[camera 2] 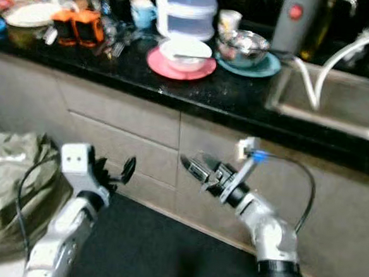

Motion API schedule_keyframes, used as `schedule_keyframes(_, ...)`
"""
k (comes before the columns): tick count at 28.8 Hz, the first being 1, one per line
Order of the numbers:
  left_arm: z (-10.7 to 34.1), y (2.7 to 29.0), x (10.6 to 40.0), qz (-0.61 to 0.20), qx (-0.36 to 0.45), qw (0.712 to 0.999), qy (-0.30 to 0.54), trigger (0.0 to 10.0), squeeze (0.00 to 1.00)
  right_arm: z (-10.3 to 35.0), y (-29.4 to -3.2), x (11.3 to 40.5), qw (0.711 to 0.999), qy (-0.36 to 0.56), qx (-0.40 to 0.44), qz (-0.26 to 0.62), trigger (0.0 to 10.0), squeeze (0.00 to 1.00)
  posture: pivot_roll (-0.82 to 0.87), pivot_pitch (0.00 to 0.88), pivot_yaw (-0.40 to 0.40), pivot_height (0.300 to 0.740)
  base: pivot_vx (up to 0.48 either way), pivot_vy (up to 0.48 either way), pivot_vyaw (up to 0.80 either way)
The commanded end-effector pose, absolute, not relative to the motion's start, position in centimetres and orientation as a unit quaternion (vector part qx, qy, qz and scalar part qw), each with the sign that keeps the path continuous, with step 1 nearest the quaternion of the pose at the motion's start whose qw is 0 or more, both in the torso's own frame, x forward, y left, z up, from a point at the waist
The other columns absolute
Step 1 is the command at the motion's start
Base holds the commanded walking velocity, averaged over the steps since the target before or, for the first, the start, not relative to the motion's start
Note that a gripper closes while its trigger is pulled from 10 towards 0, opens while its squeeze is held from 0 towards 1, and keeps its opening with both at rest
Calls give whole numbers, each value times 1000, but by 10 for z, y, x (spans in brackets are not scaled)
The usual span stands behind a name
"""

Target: Kitchen organization

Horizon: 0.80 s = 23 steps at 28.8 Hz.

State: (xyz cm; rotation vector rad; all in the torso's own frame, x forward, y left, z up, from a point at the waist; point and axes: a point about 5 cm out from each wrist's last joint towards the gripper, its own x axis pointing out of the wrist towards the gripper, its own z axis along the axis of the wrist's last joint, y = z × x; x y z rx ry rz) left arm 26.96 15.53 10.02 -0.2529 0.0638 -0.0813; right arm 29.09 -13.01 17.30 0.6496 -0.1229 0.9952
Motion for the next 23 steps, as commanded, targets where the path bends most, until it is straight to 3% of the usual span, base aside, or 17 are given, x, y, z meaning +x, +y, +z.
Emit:
schedule_keyframes(1,100,159,266,-33,-119,992,33,10000,0,191,-123,281,780,-80,333,524,10000,0,158,0,-11,740,431,0,0)
schedule_keyframes(4,103,159,264,-30,-116,992,28,10000,0,237,-117,259,698,-147,333,617,10000,0,158,0,-10,740,430,0,0)
schedule_keyframes(6,104,159,263,-30,-113,993,27,10000,0,246,-115,255,687,-165,326,628,10000,0,159,0,-8,740,428,0,0)
schedule_keyframes(9,105,158,263,-32,-109,993,24,10000,0,260,-110,259,702,-198,303,613,10000,0,164,0,-9,740,428,0,0)
schedule_keyframes(13,108,154,259,-42,-103,994,22,10000,0,286,-105,282,752,-233,298,540,10000,0,159,0,-5,740,430,0,0)
schedule_keyframes(15,108,153,258,-47,-102,994,21,10000,0,291,-106,284,757,-236,303,529,10000,0,159,0,-5,740,428,0,0)
schedule_keyframes(23,118,122,228,-119,-121,985,33,10000,0,310,-117,298,838,-248,184,450,10000,0,147,0,-1,740,406,0,0)
